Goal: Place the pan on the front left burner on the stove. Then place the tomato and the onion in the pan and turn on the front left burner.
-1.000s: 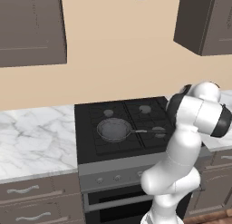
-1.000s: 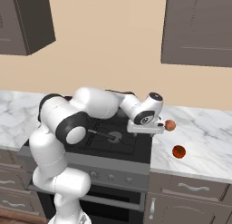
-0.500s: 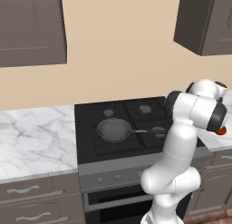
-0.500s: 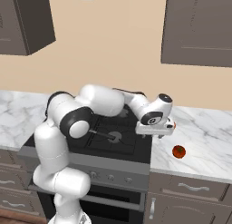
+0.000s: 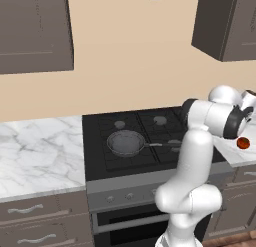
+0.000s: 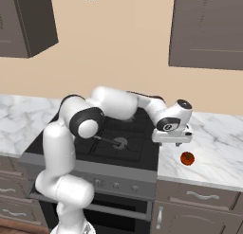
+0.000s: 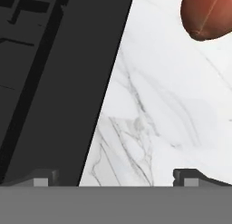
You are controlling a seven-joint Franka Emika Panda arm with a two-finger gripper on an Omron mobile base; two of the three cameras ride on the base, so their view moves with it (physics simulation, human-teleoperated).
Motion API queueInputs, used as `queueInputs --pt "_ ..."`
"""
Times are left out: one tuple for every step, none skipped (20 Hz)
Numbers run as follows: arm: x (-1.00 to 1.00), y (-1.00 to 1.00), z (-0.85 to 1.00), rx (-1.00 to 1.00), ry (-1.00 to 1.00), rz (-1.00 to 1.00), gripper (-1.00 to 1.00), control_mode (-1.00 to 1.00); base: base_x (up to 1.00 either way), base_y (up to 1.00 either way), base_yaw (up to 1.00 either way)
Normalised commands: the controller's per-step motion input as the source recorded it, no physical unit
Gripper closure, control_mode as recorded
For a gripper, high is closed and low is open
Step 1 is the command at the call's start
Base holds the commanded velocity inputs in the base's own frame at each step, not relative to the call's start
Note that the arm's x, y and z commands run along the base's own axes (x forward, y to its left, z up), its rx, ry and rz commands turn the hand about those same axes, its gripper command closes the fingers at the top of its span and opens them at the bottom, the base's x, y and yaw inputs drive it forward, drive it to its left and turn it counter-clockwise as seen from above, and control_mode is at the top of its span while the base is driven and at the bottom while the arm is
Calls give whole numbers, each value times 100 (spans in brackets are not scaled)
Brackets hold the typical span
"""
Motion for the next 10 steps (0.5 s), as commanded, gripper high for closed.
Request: queueInputs --pt "0 -44 0 0 0 0 -100 -100 0 0 0" --pt "0 -42 0 0 0 0 -100 -100 0 0 0" --pt "0 -43 0 0 0 0 -100 -100 0 0 0" --pt "0 -41 0 0 0 0 -100 -100 0 0 0" --pt "0 -39 0 0 0 0 -100 -100 0 0 0" --pt "0 -35 0 0 0 0 -100 -100 0 0 0" --pt "0 -33 0 0 0 0 -100 -100 0 0 0" --pt "0 -31 0 0 0 0 -100 -100 0 0 0" --pt "0 -30 0 0 0 0 -100 -100 0 0 0" --pt "0 -30 0 0 0 0 -100 -100 0 0 0"
